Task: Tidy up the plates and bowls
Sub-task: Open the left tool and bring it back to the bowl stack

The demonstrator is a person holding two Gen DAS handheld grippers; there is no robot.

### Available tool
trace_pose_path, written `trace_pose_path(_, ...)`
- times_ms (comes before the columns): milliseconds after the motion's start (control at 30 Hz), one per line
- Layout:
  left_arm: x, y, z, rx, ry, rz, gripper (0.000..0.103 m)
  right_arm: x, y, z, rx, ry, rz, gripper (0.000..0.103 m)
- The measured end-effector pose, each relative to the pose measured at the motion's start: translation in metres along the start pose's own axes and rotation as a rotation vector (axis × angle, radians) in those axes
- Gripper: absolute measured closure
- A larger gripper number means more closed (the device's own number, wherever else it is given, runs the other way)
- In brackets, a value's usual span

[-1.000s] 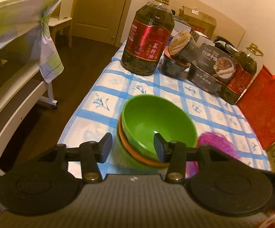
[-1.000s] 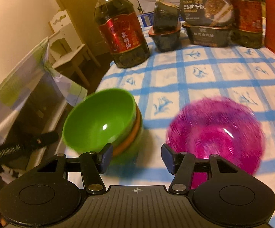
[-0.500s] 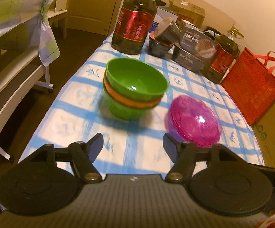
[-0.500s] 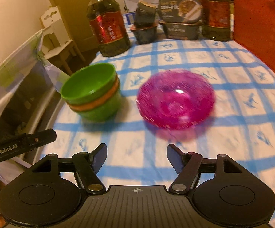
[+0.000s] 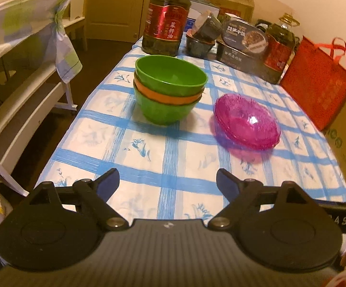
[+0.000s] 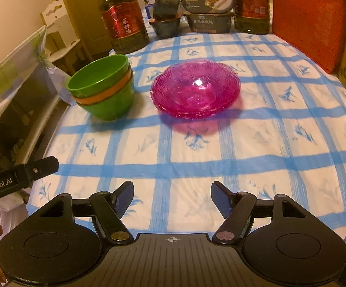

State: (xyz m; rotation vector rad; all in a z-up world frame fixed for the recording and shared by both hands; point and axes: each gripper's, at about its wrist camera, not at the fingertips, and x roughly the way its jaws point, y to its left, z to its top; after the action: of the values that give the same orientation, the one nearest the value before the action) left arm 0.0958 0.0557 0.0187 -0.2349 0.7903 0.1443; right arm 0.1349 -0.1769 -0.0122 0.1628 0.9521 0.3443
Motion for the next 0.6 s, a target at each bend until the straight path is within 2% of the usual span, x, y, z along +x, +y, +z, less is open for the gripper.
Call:
trace_pose_path(300, -0.0023, -0.0042, -0.0021, -0.008, 0.015, -0.039, 0.017, -0.0050, -0.0025, -0.0034, 0.010, -0.002, 0.000, 0.032)
trace_pose_path(600, -0.0029, -0.0037, -0.0006, -0.015, 0.023, -0.046, 0.017, -0.0043, -0.0037, -0.0005, 0.012, -0.001, -0.002, 0.032)
